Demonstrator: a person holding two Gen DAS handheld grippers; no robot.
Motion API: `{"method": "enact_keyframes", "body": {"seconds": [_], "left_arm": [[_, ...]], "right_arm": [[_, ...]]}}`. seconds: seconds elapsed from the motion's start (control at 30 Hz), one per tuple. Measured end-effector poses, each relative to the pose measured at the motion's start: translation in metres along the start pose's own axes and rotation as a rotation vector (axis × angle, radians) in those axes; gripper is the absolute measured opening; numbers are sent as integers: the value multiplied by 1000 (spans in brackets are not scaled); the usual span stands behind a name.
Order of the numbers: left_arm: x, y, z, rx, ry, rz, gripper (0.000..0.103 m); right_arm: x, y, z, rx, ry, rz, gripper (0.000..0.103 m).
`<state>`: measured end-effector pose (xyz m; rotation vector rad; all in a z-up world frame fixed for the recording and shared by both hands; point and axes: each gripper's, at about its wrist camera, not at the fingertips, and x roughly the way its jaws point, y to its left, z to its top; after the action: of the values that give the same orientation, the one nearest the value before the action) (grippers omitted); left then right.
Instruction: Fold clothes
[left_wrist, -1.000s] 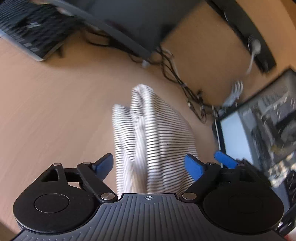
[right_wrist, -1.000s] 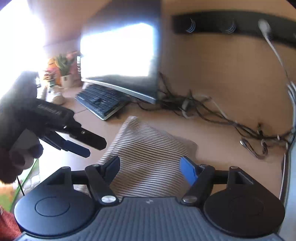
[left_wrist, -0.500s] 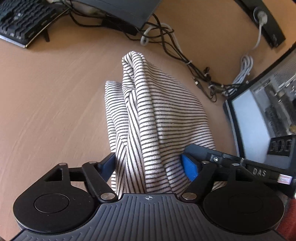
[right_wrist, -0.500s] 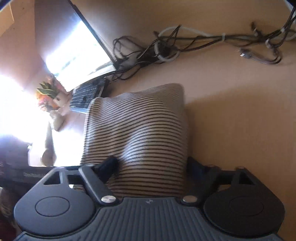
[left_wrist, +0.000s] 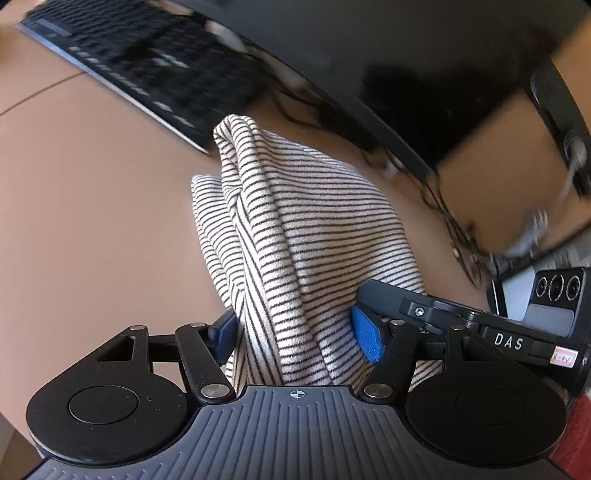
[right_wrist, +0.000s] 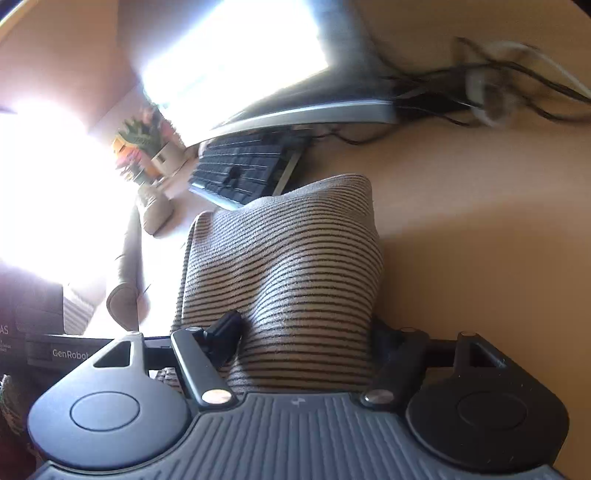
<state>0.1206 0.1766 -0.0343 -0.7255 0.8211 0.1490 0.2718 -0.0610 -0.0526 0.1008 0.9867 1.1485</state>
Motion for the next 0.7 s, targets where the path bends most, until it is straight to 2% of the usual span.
{"method": "enact_keyframes", "body": {"seconds": [0.27,0.57,0.7], "left_arm": [[7,42,39,-39,-14,-23,69],[15,45,43,-21,-6,-53,71],[3,42,44,16,-44,-14,71]], "right_arm": [[51,36,40,-98,5,-63,73],[58,24,41,-87,8,-83,76],[60,31,40,-129,5,-101,77]]}}
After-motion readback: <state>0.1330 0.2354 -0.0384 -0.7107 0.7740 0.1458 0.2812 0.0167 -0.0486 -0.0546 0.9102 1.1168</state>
